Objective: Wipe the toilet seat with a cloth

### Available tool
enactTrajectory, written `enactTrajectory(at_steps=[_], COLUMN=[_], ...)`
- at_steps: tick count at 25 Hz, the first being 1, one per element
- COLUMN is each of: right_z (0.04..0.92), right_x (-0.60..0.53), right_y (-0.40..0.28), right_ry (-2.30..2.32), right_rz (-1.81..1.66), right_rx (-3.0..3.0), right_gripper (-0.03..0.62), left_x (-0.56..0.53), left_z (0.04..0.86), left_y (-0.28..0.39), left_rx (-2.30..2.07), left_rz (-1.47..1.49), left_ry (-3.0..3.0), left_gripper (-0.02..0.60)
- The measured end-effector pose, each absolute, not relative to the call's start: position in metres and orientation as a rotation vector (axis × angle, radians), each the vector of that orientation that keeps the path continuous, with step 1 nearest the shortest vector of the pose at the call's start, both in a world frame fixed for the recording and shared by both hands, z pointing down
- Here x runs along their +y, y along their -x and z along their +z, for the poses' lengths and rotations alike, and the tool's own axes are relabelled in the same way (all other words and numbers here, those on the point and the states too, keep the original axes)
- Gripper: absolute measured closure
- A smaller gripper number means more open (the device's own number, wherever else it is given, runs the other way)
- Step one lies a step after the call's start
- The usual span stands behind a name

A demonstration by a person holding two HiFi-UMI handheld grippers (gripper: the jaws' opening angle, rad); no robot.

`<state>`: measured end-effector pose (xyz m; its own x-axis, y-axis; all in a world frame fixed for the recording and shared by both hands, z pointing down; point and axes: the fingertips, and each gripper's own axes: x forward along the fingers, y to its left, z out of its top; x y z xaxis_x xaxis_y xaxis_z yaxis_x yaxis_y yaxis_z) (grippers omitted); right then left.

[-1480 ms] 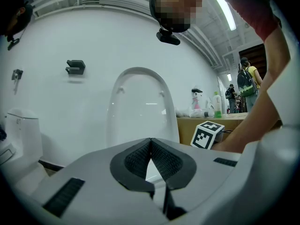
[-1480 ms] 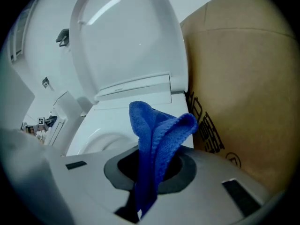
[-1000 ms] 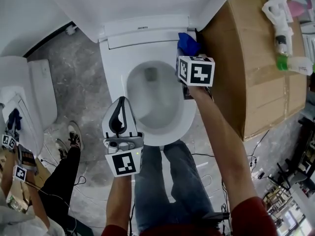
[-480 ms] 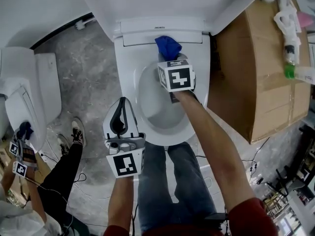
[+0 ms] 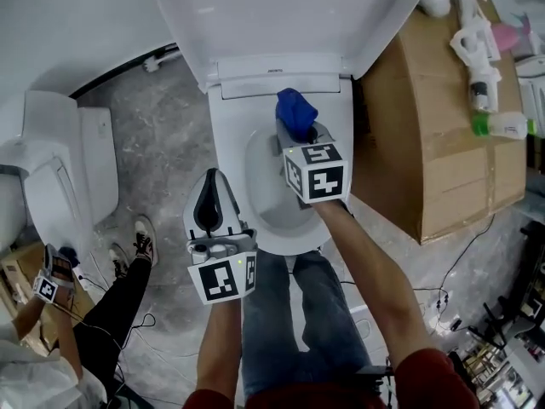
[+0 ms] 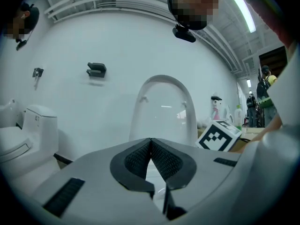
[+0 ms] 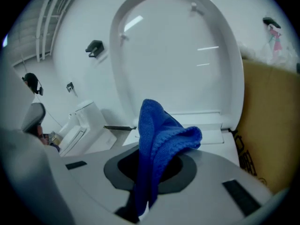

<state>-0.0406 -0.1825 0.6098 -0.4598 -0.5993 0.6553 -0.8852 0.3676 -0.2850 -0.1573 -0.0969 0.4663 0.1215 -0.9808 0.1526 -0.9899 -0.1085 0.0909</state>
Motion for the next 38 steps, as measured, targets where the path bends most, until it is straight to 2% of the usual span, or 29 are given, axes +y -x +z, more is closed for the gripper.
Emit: enactTrajectory(at_steps=[9, 22, 29, 38], right_z=[0.407, 0.083, 0.015, 0.001], right_x=[-0.12, 0.002, 0.066, 0.09], right_y=[0.003, -0.073, -0.116, -0.132], right_ry=[-1.352, -1.463, -1.472, -1.511], right_rz=[0.664, 0.203, 0.083, 0.027], right_rx=[-2.409, -2.714, -2.786, -2.783], right_gripper=[0.536, 0.536, 0.536, 0.536], left_x=[-0.089, 0.01, 0.066, 0.088], left_z=[0.324, 0.1, 0.038, 0.002], left_y=[0.115, 0.044, 0.009, -0.007], left_rx=[-1.949, -1.937, -1.962, -1.961], left_rz=[0.013, -0.045, -0.064, -0.123], left_ry=[-2.259, -2.363, -2.397, -2.498], left_gripper=[0.566, 0.565, 0.565, 0.566])
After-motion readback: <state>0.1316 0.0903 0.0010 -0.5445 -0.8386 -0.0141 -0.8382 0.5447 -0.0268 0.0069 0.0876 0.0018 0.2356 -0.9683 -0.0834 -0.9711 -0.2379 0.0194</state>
